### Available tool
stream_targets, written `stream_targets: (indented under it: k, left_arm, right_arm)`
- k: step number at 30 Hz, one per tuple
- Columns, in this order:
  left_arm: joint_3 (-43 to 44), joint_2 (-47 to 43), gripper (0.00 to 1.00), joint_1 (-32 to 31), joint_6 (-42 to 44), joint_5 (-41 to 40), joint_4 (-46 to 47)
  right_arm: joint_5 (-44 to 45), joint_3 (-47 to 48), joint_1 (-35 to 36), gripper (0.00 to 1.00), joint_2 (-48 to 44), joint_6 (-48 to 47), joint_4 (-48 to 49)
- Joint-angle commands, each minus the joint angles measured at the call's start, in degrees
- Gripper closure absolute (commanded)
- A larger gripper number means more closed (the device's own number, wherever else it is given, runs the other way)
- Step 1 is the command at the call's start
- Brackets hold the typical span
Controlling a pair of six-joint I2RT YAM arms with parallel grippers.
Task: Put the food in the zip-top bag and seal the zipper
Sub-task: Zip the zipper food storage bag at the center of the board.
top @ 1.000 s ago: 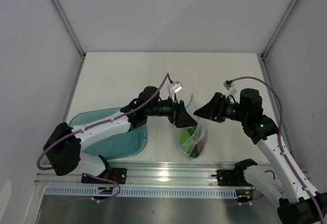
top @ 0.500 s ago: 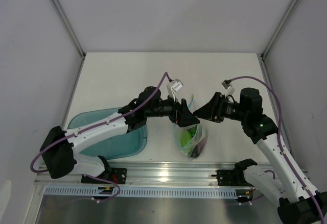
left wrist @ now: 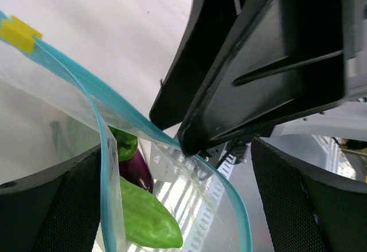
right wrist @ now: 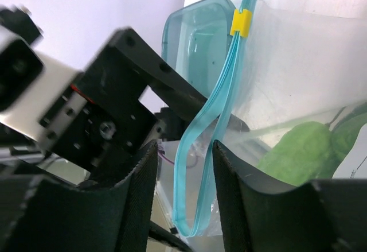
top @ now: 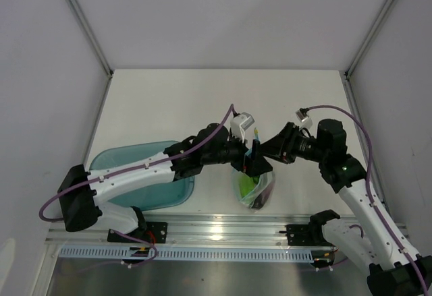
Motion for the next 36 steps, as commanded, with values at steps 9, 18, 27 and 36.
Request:
stream_targets:
  k: [9,18,27,36]
  left_arm:
    - [3.1,0.4,0.05,-6.4,1.1,-20.8,-7.4]
    - [4.1,0.8,0.41,-7.1,1.5,-20.6,-8.2]
    - [3.7,0.2,0.76,-7.0,4.0,-17.1,-8.0]
    - [0.0,-4.2,0.99,-2.1,9.0,-6.7,-6.2]
  right_arm:
    - [7.1,0.6,-0.1,0.55,-3.0,5.0,-0.9]
    - [9.0,1.2,-0.1,0.55,-2.7,2.7,-3.9]
    - [12.6,8.5,-0.2,0.51,-0.4,-8.3,-13.4]
    - [14.7,14.2,-0.7,0.46,1.3,-20.9,-21.3]
